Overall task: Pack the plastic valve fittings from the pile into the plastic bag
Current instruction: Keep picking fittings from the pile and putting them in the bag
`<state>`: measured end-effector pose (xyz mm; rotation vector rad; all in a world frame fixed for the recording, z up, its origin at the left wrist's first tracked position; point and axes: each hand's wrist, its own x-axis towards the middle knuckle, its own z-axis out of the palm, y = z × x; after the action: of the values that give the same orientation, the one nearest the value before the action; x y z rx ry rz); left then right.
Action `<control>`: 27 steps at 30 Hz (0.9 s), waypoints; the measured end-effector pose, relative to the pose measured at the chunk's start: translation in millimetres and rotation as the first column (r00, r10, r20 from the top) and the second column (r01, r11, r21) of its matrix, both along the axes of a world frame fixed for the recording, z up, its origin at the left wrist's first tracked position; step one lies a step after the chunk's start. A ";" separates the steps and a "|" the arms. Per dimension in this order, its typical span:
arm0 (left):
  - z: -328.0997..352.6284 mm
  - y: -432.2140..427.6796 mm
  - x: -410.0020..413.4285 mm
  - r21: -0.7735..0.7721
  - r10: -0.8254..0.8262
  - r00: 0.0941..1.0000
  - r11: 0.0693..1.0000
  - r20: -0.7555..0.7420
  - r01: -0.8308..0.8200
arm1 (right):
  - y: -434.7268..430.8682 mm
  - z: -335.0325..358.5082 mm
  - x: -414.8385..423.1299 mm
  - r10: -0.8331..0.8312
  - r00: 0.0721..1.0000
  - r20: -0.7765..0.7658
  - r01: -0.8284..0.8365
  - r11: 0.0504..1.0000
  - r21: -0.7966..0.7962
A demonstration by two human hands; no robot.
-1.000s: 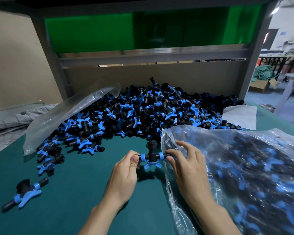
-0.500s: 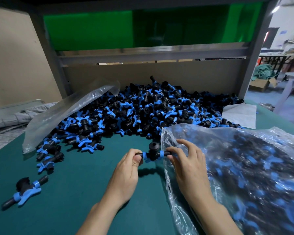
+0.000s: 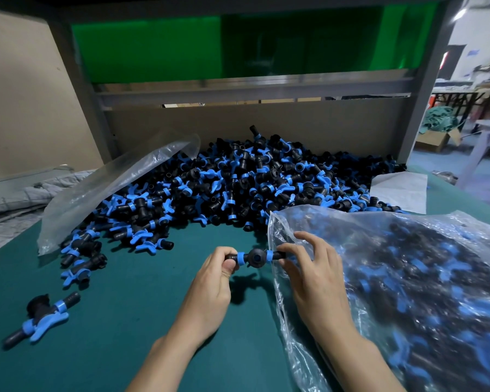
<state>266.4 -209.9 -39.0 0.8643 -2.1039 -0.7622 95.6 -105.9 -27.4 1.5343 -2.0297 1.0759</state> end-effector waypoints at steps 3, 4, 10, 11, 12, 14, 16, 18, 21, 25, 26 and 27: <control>-0.7 0.0 0.3 -0.014 -0.002 1.000 1.000 -0.017 0.002 | 0.7 0.3 -0.4 0.000 1.000 -0.001 0.000 1.000 0.006; -0.5 0.0 0.5 -0.021 -0.001 1.000 1.000 -0.026 0.001 | 0.8 0.5 -0.4 0.000 1.000 -0.003 0.000 1.000 0.006; 2.5 0.4 1.5 -0.076 0.013 0.997 0.997 -0.072 -0.018 | 1.3 1.8 1.5 -0.007 1.000 -0.021 0.008 1.000 0.007; 2.6 0.5 1.8 -0.075 0.011 0.997 0.997 -0.075 -0.017 | 1.4 1.6 1.7 -0.008 1.000 -0.024 0.008 1.000 0.006; 2.8 0.5 1.9 -0.072 0.012 0.997 0.997 -0.076 -0.018 | 1.3 1.4 1.5 -0.007 1.000 -0.026 0.008 1.000 0.007; 3.4 1.6 1.6 -0.061 0.018 0.996 0.998 -0.082 -0.023 | 0.9 0.8 0.5 -0.007 0.999 -0.031 0.007 1.000 0.008; 4.2 3.1 1.0 -0.029 0.027 0.996 0.999 -0.087 -0.030 | 0.3 0.3 -0.3 0.000 0.999 -0.032 0.000 1.000 0.001; 4.9 3.3 0.5 0.045 0.025 0.994 0.999 -0.107 -0.020 | -0.6 1.2 0.6 0.014 0.999 -0.033 -0.015 0.999 -0.036; 9.9 3.9 -2.2 0.253 -0.002 0.966 0.965 -0.257 0.070 | -2.8 5.2 4.7 0.031 0.996 -0.078 -0.042 0.988 -0.146; 19.2 10.3 -10.4 0.569 0.057 0.870 0.777 -0.490 0.269 | -3.7 10.4 10.1 0.104 0.978 -0.179 -0.149 0.954 -0.258; 20.1 12.3 -12.7 0.601 0.057 0.867 0.743 -0.495 0.295 | -3.3 10.8 11.3 0.115 0.973 -0.202 -0.168 0.948 -0.270; 20.2 13.8 -14.1 0.620 0.049 0.869 0.720 -0.492 0.310 | -2.8 11.2 12.5 0.125 0.968 -0.217 -0.184 0.943 -0.278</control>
<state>252.3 -196.1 -18.8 0.7690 -1.4254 -1.7193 108.1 -108.7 -16.2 1.5907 -1.5572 1.1751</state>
